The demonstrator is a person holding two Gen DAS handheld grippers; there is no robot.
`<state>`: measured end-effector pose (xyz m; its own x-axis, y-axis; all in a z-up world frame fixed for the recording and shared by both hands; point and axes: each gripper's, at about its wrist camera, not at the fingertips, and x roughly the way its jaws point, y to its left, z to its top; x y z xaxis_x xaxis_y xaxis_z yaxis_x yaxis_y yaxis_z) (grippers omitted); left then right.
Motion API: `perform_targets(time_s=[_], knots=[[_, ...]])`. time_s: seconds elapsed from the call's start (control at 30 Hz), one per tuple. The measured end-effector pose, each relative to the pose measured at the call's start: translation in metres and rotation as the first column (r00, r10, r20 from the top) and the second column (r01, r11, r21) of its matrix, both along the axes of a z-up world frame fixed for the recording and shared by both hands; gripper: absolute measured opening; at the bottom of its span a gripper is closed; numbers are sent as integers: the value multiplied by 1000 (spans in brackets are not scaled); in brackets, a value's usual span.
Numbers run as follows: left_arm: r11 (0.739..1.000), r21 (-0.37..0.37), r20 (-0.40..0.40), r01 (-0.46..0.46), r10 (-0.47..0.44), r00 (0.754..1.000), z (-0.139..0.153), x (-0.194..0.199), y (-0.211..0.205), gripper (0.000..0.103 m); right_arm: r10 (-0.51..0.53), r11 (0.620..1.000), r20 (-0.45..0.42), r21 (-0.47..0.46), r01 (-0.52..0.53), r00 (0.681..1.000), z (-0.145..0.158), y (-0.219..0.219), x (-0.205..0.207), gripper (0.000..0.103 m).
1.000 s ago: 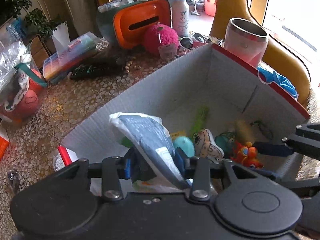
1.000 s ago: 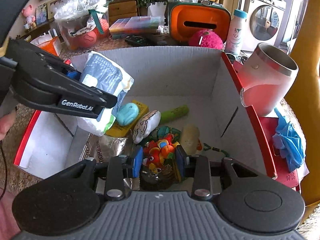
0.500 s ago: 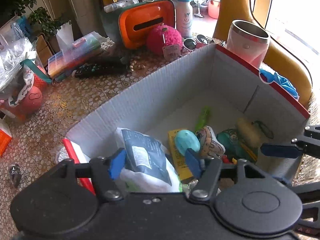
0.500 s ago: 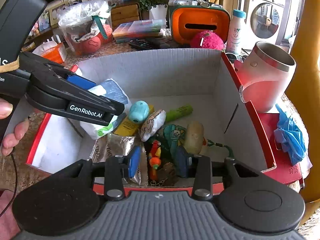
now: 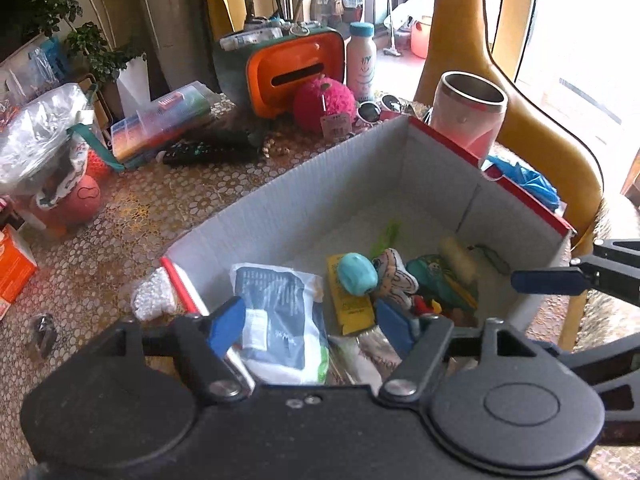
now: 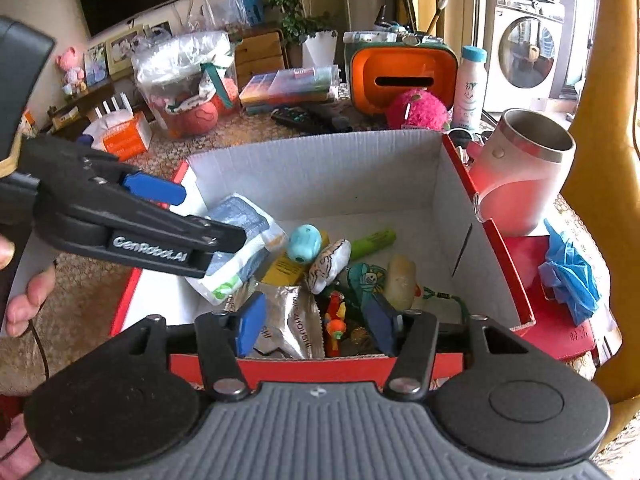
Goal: Organize objects
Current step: 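Withdraw both tools toward the black mesh bag and white bubble-wrap bag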
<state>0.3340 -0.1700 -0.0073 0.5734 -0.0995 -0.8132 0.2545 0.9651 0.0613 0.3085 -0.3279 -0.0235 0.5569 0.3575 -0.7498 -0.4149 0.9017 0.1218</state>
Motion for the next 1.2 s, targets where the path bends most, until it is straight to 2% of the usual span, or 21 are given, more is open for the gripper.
perform_targets(time_s=[0.07, 0.37, 0.5, 0.8, 0.93, 1.2], knots=[[1000, -5, 10, 2, -2, 1000, 5, -8, 3, 76, -1, 1000, 5, 8, 1, 1000, 5, 1, -5, 64], [999, -43, 40, -7, 8, 999, 23, -43, 29, 82, 23, 999, 42, 34, -24, 999, 25, 15, -32, 70], [999, -51, 58, -17, 20, 998, 29, -59, 45, 86, 32, 998, 62, 60, -36, 998, 33, 23, -43, 80], [995, -70, 81, -68, 73, 994, 34, -91, 95, 102, 65, 992, 81, 102, -73, 995, 45, 51, -61, 83], [992, -83, 88, -98, 105, 991, 34, -104, 121, 102, 97, 988, 88, 114, -106, 991, 47, 70, -68, 83], [982, -104, 85, -154, 163, 983, 23, -116, 177, 102, 176, 980, 109, 71, -184, 978, 44, 122, -79, 83]])
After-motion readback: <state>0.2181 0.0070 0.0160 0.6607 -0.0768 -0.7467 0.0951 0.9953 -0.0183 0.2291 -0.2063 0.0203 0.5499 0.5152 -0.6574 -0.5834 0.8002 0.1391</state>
